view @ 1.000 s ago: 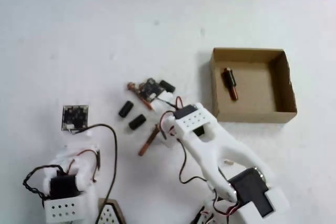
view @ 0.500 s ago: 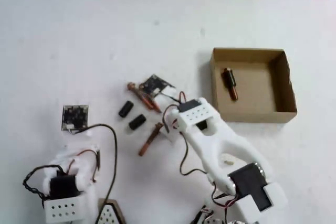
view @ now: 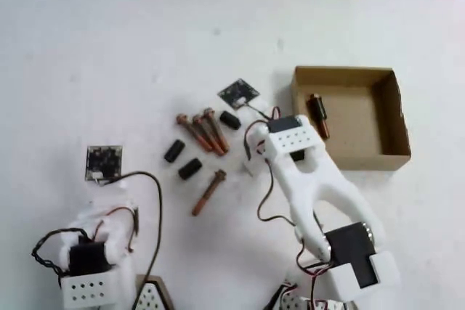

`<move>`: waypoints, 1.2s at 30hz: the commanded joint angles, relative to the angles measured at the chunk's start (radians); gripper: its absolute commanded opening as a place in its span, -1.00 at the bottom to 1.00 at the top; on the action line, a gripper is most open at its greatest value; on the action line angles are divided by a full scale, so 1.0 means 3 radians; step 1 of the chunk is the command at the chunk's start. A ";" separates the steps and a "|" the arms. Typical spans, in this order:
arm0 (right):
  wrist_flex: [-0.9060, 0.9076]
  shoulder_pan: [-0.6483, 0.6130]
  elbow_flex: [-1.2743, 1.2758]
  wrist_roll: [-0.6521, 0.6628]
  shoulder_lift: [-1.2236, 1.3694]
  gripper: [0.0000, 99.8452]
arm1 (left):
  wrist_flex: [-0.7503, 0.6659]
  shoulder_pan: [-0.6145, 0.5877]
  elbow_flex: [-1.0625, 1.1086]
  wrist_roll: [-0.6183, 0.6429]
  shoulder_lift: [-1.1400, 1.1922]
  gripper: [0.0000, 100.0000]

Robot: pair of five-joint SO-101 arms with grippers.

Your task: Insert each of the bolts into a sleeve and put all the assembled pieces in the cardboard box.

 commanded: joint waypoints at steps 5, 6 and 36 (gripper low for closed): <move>0.0028 0.0028 -0.0118 0.0056 0.0003 -0.84 | -0.0087 -0.0023 0.0000 -0.0031 -0.0023 -0.95; 0.0023 0.0028 -0.0102 0.0056 0.0003 -0.79 | -0.0087 -0.0023 0.0000 -0.0031 -0.0023 -0.95; 0.0023 0.0033 0.0072 0.0363 0.0003 -0.82 | -0.0087 -0.0023 0.0000 -0.0031 -0.0023 -0.95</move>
